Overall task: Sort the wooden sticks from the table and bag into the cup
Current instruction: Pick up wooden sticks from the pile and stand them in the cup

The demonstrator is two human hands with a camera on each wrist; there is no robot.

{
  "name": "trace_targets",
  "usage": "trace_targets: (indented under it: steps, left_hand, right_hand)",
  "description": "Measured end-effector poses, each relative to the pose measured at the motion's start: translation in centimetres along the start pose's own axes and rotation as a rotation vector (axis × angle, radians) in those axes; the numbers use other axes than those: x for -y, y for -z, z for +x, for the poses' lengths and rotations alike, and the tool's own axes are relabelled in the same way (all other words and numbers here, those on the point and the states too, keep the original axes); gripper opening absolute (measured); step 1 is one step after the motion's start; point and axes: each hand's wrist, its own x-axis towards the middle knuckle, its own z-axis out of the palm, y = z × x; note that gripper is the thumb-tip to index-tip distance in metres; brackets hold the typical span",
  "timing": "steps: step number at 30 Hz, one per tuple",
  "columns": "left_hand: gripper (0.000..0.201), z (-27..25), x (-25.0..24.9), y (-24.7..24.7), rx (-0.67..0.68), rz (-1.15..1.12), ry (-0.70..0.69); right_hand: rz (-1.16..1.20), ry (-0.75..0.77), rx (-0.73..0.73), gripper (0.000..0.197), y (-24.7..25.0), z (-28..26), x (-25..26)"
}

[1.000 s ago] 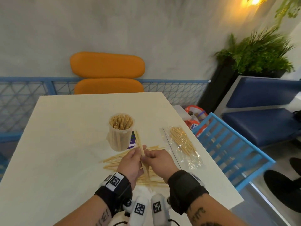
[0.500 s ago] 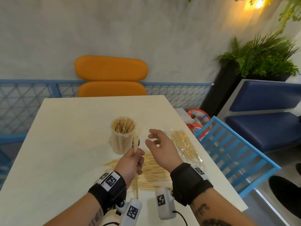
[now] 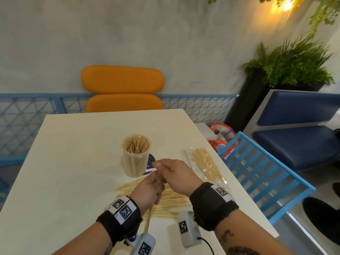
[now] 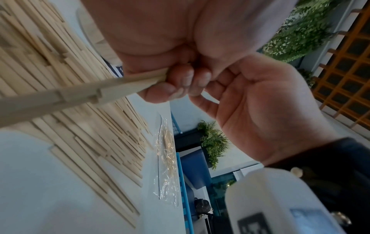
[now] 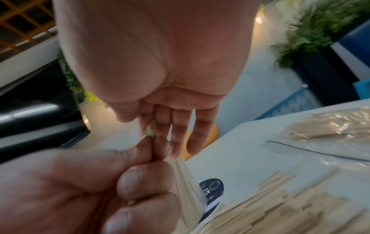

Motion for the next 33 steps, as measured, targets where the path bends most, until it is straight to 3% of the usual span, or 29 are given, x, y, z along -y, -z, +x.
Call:
trace_targets:
  steps: [2,5,7,10,13,19,23,26,29,33]
  left_hand:
    - [0.012,0.2,-0.1,0.4,-0.019,-0.043,-0.036]
    - [0.031,0.9,-1.7,0.9,-0.136,-0.127,-0.130]
    - [0.035,1.3,-3.1,1.2,-0.220,-0.197,-0.224]
    - [0.028,2.1,-4.5,0.9,-0.286,-0.391,-0.264]
    - [0.027,2.5,-4.7,0.4,-0.276,-0.561,-0.208]
    - [0.024,3.2,-3.5,1.5,-0.298,-0.384,-0.222]
    - [0.068,3.6,-3.1,2.2,-0.380,-0.184,-0.241]
    - [0.077,3.5,-3.3,2.2,-0.407,-0.127,-0.248]
    - [0.073,3.5,-3.2,2.1,-0.379,-0.150,-0.241]
    - [0.051,3.4,-3.5,1.4,-0.401,-0.243,-0.264]
  right_hand:
    - [0.184,-0.003,0.024,0.037,0.2,-0.2,-0.7]
    - [0.402,-0.160,-0.026,0.044,-0.2,-0.9,-1.5]
    - [0.433,-0.261,0.077,0.044,-1.0,-1.6,-1.7]
    - [0.575,-0.241,0.270,0.039,-2.5,-2.4,-1.7]
    - [0.596,-0.224,0.206,0.029,-3.4,-2.6,-1.2]
    - [0.685,-0.252,0.109,0.023,-3.8,-2.5,-1.5]
    - [0.699,-0.243,0.120,0.020,-4.1,-2.4,-1.5]
    - [0.733,-0.232,0.109,0.018,-4.3,-2.4,-1.3]
    - [0.783,-0.233,0.082,0.013,-4.3,-2.4,-1.1]
    - [0.746,-0.243,0.072,0.015,-4.4,-2.2,-1.2]
